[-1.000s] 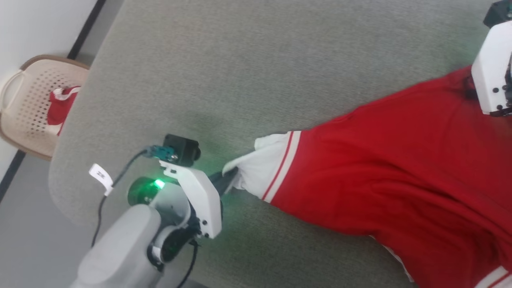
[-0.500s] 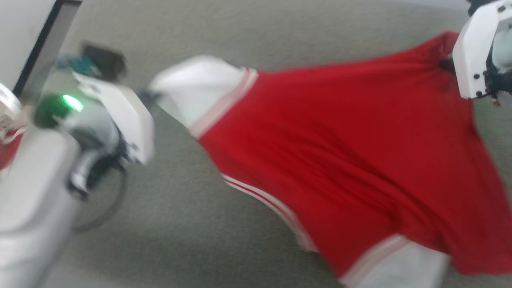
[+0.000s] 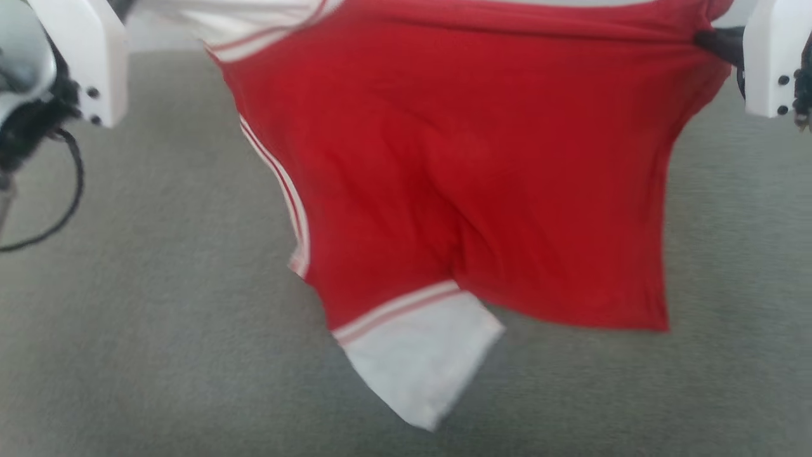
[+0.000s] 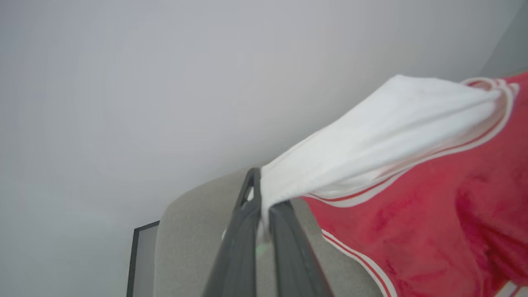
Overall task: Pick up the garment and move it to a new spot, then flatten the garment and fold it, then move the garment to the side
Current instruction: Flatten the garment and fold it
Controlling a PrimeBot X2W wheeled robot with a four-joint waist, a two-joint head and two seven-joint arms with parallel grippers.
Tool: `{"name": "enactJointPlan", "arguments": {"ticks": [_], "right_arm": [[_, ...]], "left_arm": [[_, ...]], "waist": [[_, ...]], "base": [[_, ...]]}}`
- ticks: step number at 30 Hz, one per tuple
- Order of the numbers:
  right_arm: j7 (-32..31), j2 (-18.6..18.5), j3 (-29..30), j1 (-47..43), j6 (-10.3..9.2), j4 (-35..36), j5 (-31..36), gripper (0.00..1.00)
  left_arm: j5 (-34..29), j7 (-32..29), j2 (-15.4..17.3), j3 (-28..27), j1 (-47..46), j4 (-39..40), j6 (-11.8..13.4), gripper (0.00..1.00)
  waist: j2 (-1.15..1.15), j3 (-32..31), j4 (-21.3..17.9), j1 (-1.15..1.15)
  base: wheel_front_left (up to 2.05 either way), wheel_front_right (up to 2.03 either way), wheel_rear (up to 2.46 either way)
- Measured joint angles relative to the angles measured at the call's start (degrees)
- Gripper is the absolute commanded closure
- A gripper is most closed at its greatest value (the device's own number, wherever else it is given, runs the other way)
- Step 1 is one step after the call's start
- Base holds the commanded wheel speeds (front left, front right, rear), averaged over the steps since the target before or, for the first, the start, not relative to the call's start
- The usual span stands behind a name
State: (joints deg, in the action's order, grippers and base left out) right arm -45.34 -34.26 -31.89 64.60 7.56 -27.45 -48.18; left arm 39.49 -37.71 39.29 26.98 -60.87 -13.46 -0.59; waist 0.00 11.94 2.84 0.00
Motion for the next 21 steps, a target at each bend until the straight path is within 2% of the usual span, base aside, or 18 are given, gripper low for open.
{"name": "enactJointPlan", "arguments": {"ticks": [5,9,10,13,16,21], "right_arm": [[4.2,1.7,2.2,0.4,0.00,-0.2,3.0,1.00],[9.2,3.7,2.8,2.8,0.00,-3.3,6.5,1.00],[9.2,3.7,2.8,2.8,0.00,-3.3,6.5,1.00],[14.5,6.2,3.7,6.0,0.00,-7.7,9.8,1.00],[21.8,8.9,5.3,10.6,0.00,-12.9,13.6,1.00],[38.5,12.2,8.3,18.5,0.00,-20.6,21.2,1.00]], "left_arm": [[-1.4,2.9,-1.1,0.4,-4.2,-5.0,-1.4,1.00],[-3.5,9.7,-4.0,0.2,-9.3,-11.0,-2.0,1.00],[-3.5,9.7,-4.0,0.2,-9.3,-11.0,-2.0,1.00],[-5.5,15.6,-6.5,0.2,-14.0,-16.6,-2.2,1.00],[-8.5,23.7,-9.0,0.1,-20.7,-21.6,-2.1,1.00],[-12.9,37.5,-11.7,0.0,-31.6,-29.1,-0.7,1.00]], "waist": [[0.00,-1.7,-2.8,0.00],[0.00,-0.9,-3.9,0.00],[0.00,-0.9,-3.9,0.00],[0.00,0.8,-4.1,0.00],[0.00,3.0,-4.2,0.00],[0.00,6.6,-4.2,0.00]], "base": [[0.00,0.00,0.00],[0.00,0.00,0.00],[0.00,0.00,0.00],[0.00,0.00,0.00],[0.00,0.00,0.00],[0.00,0.00,0.00]]}}
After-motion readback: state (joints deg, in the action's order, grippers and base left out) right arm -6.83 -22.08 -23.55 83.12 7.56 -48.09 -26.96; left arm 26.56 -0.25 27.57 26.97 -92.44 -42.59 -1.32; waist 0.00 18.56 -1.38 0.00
